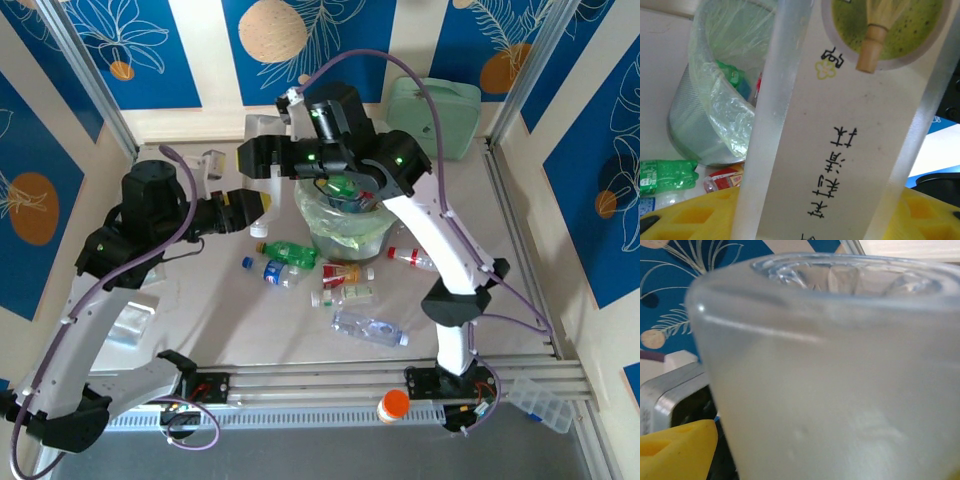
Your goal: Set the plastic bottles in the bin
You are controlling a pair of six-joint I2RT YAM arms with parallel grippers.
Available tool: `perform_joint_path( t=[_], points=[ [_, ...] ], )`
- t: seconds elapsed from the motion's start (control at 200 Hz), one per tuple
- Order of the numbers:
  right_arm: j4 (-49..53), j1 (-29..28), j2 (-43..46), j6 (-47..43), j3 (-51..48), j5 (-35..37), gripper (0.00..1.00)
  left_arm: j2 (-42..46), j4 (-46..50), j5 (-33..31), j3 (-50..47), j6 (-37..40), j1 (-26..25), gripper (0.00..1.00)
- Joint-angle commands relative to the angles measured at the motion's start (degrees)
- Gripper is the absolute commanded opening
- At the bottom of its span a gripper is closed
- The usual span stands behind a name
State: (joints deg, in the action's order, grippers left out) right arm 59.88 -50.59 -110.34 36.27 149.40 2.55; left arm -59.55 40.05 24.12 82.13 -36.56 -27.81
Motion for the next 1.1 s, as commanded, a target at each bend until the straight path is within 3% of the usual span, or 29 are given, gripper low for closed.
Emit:
perform_joint_path(
  t=[0.0,0.345,0.575,0.64,0.805,0.88,1.095],
  points=[
    [4.5,-1.1,-2.6,1.0,3.4,2.8,0.86,-0.5,2.6,-2.3,1.8,2.0,-1.1,0.48],
    [4.8,-0.4,-4.4,2.8,2.3,4.3,0.62,-1.9,4.9,-7.4,1.8,3.2,-2.8,0.49],
    [4.5,0.4,-3.1,2.8,1.1,4.4,0.54,-2.8,4.5,-8.4,2.5,3.6,-4.1,0.55],
    [3.7,0.8,-2.0,2.8,-0.2,4.4,0.5,-3.3,4.1,-8.1,2.9,3.6,-4.6,0.62],
    [1.4,2.7,1.3,3.4,-4.1,4.0,0.48,-3.6,1.8,-8.6,3.5,3.1,-5.9,0.91],
    [0.1,4.6,2.8,3.1,-6.0,3.7,0.48,-3.6,2.6,-9.7,4.8,3.0,-5.9,0.99],
    [-1.5,15.4,5.7,0.9,-10.1,3.4,0.48,-0.6,7.0,-15.7,8.8,3.3,-5.9,0.99]
  ],
)
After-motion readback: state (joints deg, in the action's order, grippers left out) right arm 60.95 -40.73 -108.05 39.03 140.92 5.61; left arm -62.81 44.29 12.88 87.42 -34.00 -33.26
